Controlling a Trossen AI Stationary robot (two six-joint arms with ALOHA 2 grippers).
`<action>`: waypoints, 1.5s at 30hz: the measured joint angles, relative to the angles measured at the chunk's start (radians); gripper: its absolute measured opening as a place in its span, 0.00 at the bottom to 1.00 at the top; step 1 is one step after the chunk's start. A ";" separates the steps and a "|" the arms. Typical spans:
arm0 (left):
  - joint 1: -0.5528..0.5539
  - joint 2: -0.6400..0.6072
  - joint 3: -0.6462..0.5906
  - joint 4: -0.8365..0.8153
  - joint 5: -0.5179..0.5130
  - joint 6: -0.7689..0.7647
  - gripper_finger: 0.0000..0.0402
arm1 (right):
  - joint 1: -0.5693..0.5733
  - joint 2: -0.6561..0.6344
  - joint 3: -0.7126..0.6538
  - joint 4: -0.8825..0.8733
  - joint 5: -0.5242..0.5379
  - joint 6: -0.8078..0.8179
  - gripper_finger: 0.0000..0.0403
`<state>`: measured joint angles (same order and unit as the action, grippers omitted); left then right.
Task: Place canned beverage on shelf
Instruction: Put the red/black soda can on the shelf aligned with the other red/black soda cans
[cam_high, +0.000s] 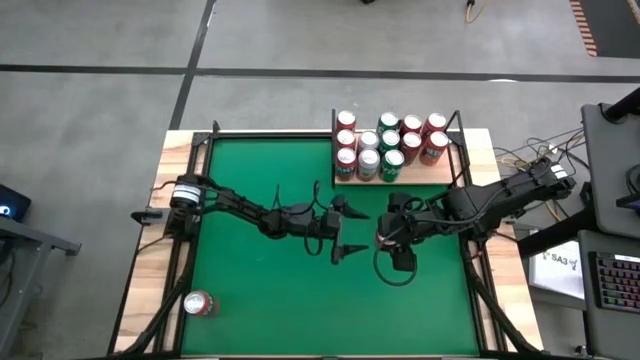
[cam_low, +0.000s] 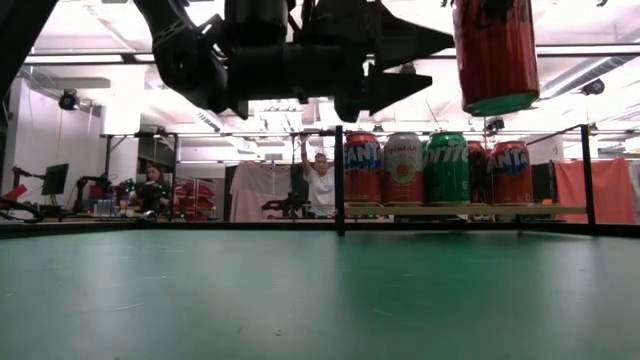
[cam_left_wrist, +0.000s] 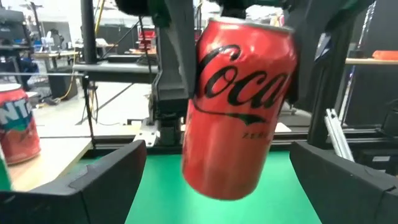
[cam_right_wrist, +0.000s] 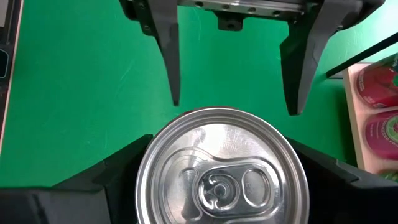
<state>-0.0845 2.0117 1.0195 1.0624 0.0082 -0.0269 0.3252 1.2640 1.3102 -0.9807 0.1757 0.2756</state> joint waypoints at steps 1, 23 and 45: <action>0.000 0.000 0.000 0.003 0.000 0.002 0.95 | 0.000 0.000 0.000 0.003 0.000 -0.003 0.73; -0.032 0.028 0.037 0.011 0.003 0.007 0.95 | 0.000 0.000 -0.001 0.082 0.010 -0.076 0.73; -0.040 0.114 0.157 0.007 0.026 -0.010 0.73 | 0.000 0.032 -0.002 0.134 0.000 -0.112 0.73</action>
<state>-0.1241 2.1261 1.1767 1.0696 0.0345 -0.0364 0.3252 1.2964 1.3083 -0.8466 0.1758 0.1635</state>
